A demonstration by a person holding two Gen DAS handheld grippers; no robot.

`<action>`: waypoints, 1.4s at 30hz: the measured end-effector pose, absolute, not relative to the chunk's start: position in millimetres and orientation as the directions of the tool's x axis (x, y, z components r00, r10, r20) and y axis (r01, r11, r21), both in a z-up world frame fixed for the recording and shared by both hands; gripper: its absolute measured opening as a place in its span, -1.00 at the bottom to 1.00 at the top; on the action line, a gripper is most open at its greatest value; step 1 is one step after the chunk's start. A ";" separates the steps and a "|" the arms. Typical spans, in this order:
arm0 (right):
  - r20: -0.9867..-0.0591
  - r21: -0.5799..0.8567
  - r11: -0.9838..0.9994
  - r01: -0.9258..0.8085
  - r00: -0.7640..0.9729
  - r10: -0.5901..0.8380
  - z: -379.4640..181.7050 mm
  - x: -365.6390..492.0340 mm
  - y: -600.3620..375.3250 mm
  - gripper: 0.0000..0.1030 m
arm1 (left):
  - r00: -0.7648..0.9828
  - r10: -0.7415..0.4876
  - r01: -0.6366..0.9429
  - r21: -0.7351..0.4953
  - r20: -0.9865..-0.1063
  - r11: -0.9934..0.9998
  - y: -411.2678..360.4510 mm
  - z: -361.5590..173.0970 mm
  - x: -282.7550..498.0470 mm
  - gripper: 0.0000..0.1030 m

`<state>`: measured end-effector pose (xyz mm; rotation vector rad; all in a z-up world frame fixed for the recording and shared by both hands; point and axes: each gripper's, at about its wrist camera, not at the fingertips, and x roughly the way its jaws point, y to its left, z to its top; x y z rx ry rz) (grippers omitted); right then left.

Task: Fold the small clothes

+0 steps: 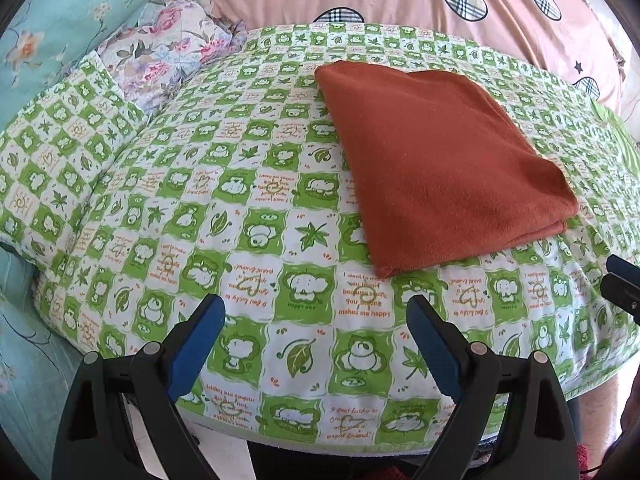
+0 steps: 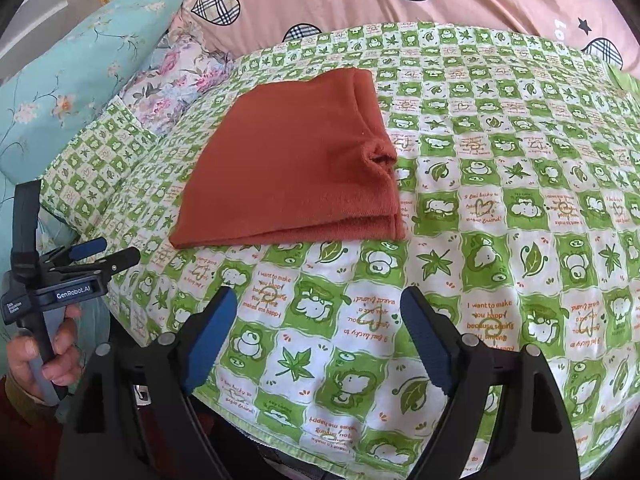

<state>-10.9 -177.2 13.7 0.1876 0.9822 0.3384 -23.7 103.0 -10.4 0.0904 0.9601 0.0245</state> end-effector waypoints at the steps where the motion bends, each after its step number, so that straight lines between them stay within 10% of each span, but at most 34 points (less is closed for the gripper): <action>1: -0.783 0.303 0.932 -0.200 0.505 0.363 13.3 -8.9 -177.2 0.64 | 0.577 0.063 0.020 0.091 -0.814 0.996 102.0 -9.2 -22.9 0.79; 42: -0.786 0.293 0.916 -0.274 0.476 0.394 31.6 82.3 -156.3 0.78 | 0.597 0.107 0.039 0.161 -0.795 0.986 79.9 6.0 41.9 0.85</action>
